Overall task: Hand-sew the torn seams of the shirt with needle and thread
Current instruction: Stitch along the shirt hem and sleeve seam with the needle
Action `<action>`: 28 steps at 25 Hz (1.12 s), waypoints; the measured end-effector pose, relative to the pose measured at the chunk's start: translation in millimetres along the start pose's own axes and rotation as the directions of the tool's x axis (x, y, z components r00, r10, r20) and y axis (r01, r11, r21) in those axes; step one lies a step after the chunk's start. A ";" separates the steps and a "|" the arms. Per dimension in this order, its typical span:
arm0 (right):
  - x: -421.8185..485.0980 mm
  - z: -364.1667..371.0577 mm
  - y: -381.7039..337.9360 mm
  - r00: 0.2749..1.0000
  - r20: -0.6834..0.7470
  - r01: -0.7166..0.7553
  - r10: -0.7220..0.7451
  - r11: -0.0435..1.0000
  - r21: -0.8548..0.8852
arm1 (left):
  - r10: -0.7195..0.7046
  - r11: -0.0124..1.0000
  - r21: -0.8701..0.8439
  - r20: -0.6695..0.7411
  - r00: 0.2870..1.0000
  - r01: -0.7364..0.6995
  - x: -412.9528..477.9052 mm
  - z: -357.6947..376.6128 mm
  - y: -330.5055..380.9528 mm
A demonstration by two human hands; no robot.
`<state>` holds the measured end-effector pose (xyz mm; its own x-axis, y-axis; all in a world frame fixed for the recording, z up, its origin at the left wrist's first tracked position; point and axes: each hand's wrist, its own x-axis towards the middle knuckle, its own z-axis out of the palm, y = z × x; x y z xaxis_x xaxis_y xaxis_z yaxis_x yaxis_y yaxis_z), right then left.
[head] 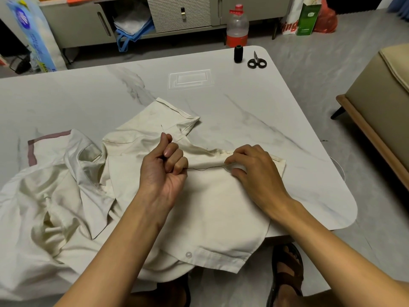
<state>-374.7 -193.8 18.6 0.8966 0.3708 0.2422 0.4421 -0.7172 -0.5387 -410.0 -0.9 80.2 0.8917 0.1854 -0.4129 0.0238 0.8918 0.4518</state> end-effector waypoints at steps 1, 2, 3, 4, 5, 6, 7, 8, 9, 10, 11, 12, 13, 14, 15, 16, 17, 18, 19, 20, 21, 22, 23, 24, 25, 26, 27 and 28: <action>0.9 0.3 -1.9 1.000 -0.003 0.001 -0.001 1.000 0.005 | -0.005 1.000 -0.003 0.002 1.000 0.005 -0.1 -0.2 0.4; 1.6 0.3 -3.5 1.000 -0.006 0.000 0.000 1.000 0.006 | -0.006 1.000 -0.005 0.005 1.000 0.006 -0.2 -0.5 1.0; 1.9 0.1 -4.9 1.000 -0.013 -0.002 0.002 1.000 0.001 | 0.000 1.000 -0.003 0.007 1.000 0.000 -0.3 -0.8 1.8; 1.8 -0.4 -5.5 1.000 -0.020 -0.008 0.007 1.000 -0.007 | 0.013 1.000 0.003 0.008 1.000 -0.013 -0.6 -1.2 2.7; 1.6 -0.5 -5.1 1.000 -0.026 -0.013 0.013 1.000 -0.012 | 0.040 0.999 0.019 0.005 0.999 -0.040 -0.8 -1.7 3.8; 1.8 0.1 -3.7 0.999 -0.028 -0.020 0.019 1.000 -0.008 | 0.086 0.995 0.049 0.001 0.996 -0.086 -1.0 -2.8 5.3; 2.0 0.7 -1.8 0.999 -0.028 -0.022 0.022 1.000 0.006 | 0.148 0.985 0.089 0.003 0.989 -0.148 -1.3 -3.6 7.2; 2.3 1.0 -0.7 0.999 -0.026 -0.020 0.020 1.000 0.023 | 0.217 0.968 0.125 0.013 0.976 -0.217 -1.4 -4.3 9.6; 2.2 1.2 -0.3 1.000 -0.028 -0.012 0.013 0.999 0.032 | 0.281 0.948 0.147 0.027 0.959 -0.282 -1.4 -4.7 12.6; 2.4 1.5 -0.5 1.000 -0.026 -0.002 0.003 0.999 0.035 | 0.334 0.929 0.154 0.036 0.942 -0.336 -0.9 -5.1 16.0; 2.3 1.4 -0.8 1.000 -0.024 0.011 -0.010 0.999 0.032 | 0.374 0.915 0.152 0.035 0.927 -0.375 -0.1 -5.9 19.8; 2.4 1.1 -1.2 0.999 -0.022 0.026 -0.026 0.999 0.023 | 0.399 0.905 0.149 0.025 0.917 -0.398 1.0 -7.2 23.3; 2.3 0.2 -1.5 0.999 -0.019 0.050 -0.050 0.999 0.008 | 0.409 0.902 0.147 0.013 0.913 -0.406 2.3 -8.6 25.4; 1.7 -0.6 -1.8 0.996 -0.007 0.084 -0.084 0.996 -0.020 | 0.406 0.905 0.142 0.000 0.914 -0.402 3.5 -10.2 26.4; 1.4 -1.1 -2.6 0.990 -0.002 0.137 -0.138 0.988 -0.068 | 0.395 0.911 0.135 -0.014 0.919 -0.389 4.7 -11.6 26.2; 1.2 -1.0 -3.6 0.981 -0.007 0.192 -0.194 0.975 -0.111 | 0.380 0.919 0.127 -0.026 0.925 -0.374 5.7 -12.6 25.4; 1.0 -0.9 -4.8 0.971 -0.029 0.232 -0.237 0.965 -0.126 | 0.367 0.925 0.120 -0.035 0.930 -0.360 6.6 -13.0 24.2; 0.8 -0.8 -5.9 0.964 -0.057 0.251 -0.259 0.961 -0.116 | 0.358 0.929 0.115 -0.040 0.933 -0.351 7.5 -13.0 23.2; 0.7 -1.0 -6.3 0.961 -0.081 0.257 -0.264 0.962 -0.092 | 0.352 0.932 0.112 -0.041 0.935 -0.346 8.2 -12.5 22.3; 0.7 -1.8 -7.1 0.961 -0.095 0.254 -0.259 0.965 -0.062 | 0.349 0.933 0.112 -0.040 0.936 -0.343 8.8 -12.2 21.7; 0.6 -3.0 -7.6 0.963 -0.101 0.247 -0.248 0.969 -0.030 | 0.347 0.933 0.115 -0.038 0.937 -0.341 9.0 -11.9 21.5; 0.6 -3.5 -7.4 0.968 -0.102 0.233 -0.231 0.973 0.005 | 0.346 0.933 0.118 -0.037 0.937 -0.340 9.3 -12.0 21.4; 0.4 -4.2 -7.2 0.973 -0.100 0.214 -0.209 0.976 0.043 | 0.345 0.933 0.121 -0.038 0.938 -0.339 9.2 -12.2 21.2; 0.4 -4.7 -7.1 0.978 -0.096 0.192 -0.184 0.979 0.075 | 0.347 0.932 0.124 -0.039 0.937 -0.340 9.1 -12.3 21.4; 0.3 -4.8 -6.8 0.982 -0.094 0.170 -0.161 0.980 0.099 | 0.353 0.930 0.128 -0.042 0.935 -0.345 8.9 -12.1 21.5; -0.2 -4.3 -6.0 0.986 -0.087 0.149 -0.139 0.982 0.116 | 0.363 0.925 0.134 -0.046 0.931 -0.355 8.9 -11.7 21.9; -0.9 -3.7 -5.1 0.990 -0.077 0.127 -0.117 0.983 0.129 | 0.378 0.919 0.141 -0.050 0.924 -0.368 8.8 -11.2 22.7; -1.9 -3.0 -4.2 0.993 -0.066 0.103 -0.094 0.985 0.140 | 0.394 0.912 0.145 -0.054 0.917 -0.384 8.7 -10.7 24.1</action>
<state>-378.1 -193.3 22.8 0.8508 0.3969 0.3445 0.5237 -0.5859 -0.6184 -406.5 26.6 79.0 0.8029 0.5442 -0.2433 -0.2549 0.6824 0.6850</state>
